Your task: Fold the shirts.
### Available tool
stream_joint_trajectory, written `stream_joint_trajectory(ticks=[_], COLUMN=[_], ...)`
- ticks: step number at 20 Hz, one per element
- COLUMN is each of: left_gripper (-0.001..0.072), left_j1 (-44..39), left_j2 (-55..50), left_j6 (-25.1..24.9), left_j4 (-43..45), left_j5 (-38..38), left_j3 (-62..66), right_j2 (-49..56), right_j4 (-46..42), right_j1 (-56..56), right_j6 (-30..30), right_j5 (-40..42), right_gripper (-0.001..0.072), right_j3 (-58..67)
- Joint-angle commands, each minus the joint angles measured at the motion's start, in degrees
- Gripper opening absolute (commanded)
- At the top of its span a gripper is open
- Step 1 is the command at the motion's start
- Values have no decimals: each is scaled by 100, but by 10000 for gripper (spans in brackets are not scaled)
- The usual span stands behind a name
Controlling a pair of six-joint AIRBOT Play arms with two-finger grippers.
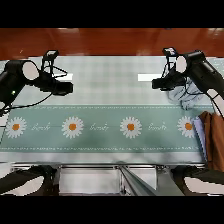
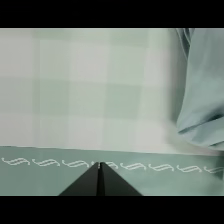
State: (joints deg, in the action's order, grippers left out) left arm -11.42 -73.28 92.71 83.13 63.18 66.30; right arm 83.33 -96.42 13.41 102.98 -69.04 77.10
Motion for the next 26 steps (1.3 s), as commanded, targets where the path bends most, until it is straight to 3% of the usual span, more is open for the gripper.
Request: stream_joint_trajectory(ticks=[1,17,20,21,22,23,24,26], left_gripper=[17,17,18,44,166,432,506,506], left_j1=[-4,-2,-4,0,-2,-2,9,118], left_j2=[-2,-9,-31,-31,-31,-31,-26,9], left_j6=[-2,-2,0,0,-2,-2,55,256], left_j4=[0,2,0,2,9,46,271,649], left_j5=[-2,-17,-125,-118,-103,-9,225,874], left_j3=[-2,0,-2,0,0,0,0,-26], right_j2=[2,2,0,0,2,2,2,9], right_j4=[0,4,-28,-186,-516,-940,-1427,-1860], right_j1=[2,2,2,-15,-48,-105,-249,-879], right_j6=[2,4,-9,-15,-13,-13,-9,90], right_j5=[-2,9,780,1051,1250,1338,1355,1303], right_gripper=[31,31,33,124,413,415,415,414], right_j3=[4,4,4,31,107,219,345,509])
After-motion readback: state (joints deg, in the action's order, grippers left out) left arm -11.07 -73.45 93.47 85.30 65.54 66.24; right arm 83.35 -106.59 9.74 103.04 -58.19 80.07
